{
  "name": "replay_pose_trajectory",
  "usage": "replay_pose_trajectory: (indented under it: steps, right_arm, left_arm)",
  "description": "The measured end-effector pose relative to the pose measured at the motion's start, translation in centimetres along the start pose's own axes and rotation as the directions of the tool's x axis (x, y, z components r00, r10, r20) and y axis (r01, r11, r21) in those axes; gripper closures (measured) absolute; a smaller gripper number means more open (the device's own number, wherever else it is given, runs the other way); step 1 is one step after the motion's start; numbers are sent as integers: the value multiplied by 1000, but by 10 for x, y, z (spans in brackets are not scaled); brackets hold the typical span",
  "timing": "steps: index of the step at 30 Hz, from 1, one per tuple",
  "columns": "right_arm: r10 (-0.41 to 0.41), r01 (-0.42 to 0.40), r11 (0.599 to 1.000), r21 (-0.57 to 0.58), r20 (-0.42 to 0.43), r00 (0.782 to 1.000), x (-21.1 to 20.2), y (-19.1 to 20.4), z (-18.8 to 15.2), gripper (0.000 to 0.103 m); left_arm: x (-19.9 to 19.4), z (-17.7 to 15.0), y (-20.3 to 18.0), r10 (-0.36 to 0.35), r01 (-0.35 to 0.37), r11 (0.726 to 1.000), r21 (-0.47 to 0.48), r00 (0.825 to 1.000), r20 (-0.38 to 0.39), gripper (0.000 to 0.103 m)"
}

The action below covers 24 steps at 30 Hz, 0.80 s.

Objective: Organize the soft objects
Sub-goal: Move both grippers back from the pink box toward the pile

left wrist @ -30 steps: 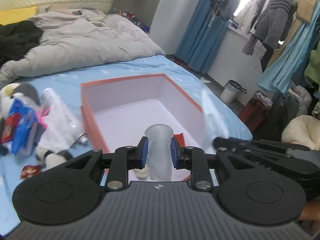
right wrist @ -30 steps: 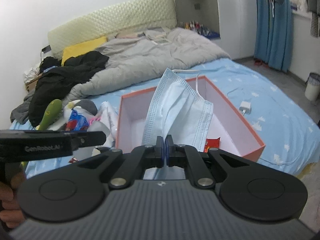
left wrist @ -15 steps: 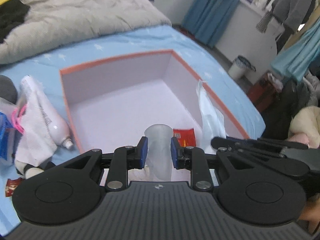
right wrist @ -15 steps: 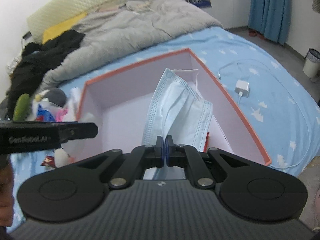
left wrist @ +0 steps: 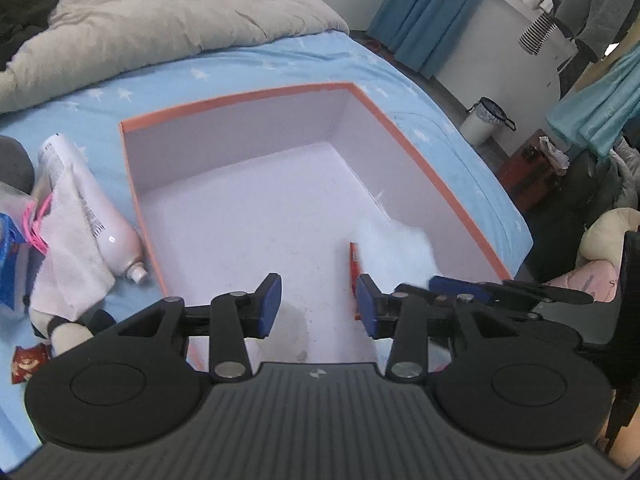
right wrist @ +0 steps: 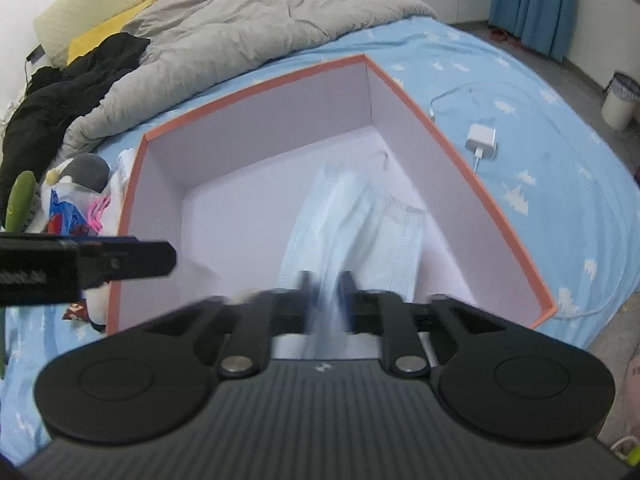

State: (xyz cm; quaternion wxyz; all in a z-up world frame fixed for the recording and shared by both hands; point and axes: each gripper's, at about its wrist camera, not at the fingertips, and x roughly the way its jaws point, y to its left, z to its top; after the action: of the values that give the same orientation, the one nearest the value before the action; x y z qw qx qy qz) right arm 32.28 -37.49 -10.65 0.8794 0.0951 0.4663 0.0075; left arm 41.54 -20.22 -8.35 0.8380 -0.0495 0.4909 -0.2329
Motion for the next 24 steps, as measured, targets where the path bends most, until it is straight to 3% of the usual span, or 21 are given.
replay_pose_trajectory:
  steps: [8,13,24]
  right_arm:
    - [7,-7,1000,-16,52,999,-18,1,-10,56]
    - [34,-31,999,-28,120,992,-44,5,-23,56]
    - [103,-79,992,-94,289,952,-117,31,-75,56]
  left_arm:
    - [-33,-11,-3,34,-39,997,60,996,86,56]
    - [-66,-33,-7,54,-73,992,103,983,176,56]
    - [-136,-105,-4,23,-55,993,100,956,292,56]
